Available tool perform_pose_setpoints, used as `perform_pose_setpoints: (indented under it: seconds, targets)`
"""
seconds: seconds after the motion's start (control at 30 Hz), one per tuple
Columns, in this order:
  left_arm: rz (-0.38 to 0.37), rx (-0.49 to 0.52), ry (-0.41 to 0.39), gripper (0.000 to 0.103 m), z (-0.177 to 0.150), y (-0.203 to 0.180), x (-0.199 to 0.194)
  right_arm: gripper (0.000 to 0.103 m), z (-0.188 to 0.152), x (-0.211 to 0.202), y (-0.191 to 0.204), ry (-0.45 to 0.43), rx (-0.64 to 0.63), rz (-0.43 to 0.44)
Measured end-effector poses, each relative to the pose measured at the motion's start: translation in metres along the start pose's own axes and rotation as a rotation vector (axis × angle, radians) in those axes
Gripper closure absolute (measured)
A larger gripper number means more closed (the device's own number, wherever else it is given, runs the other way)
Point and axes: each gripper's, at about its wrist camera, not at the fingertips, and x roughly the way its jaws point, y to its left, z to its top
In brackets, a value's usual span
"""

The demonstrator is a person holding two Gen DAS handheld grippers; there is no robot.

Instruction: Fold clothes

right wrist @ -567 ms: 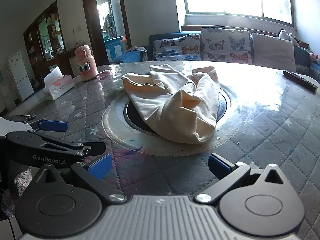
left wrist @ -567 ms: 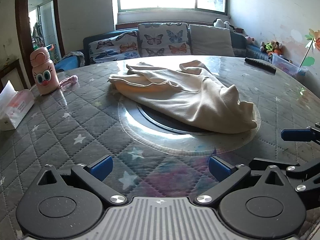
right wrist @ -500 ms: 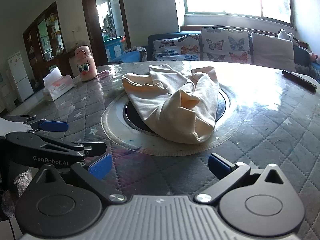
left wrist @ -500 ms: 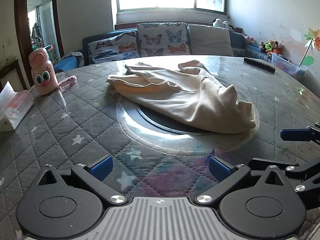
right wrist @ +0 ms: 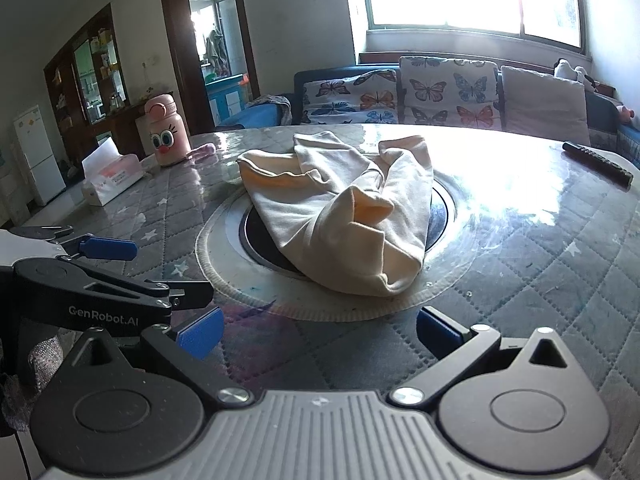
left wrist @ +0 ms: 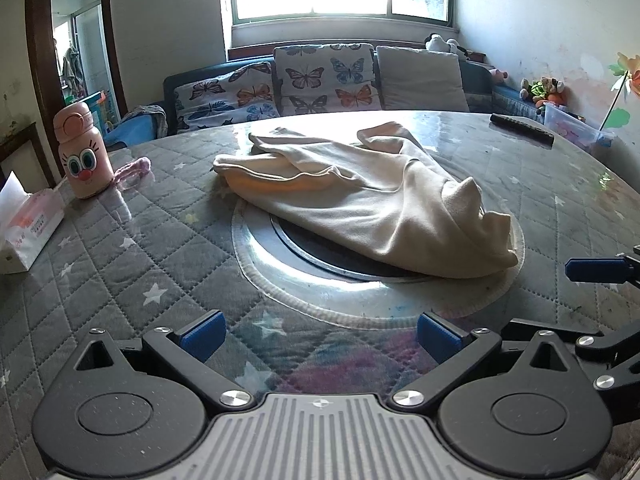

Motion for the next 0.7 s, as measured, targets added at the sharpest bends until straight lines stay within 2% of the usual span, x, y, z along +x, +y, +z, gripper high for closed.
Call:
perform_pose_setpoints:
  seconds: [0.47, 0.7]
  targets:
    - [0.002, 0.02, -0.025, 0.0, 0.024, 0.008, 0.011, 0.001, 0.027, 0.011, -0.008, -0.026, -0.014, -0.022]
    - [0.009, 0.022, -0.032, 0.0, 0.035, 0.014, 0.019, 0.007, 0.049, 0.025, -0.014, -0.042, -0.018, -0.032]
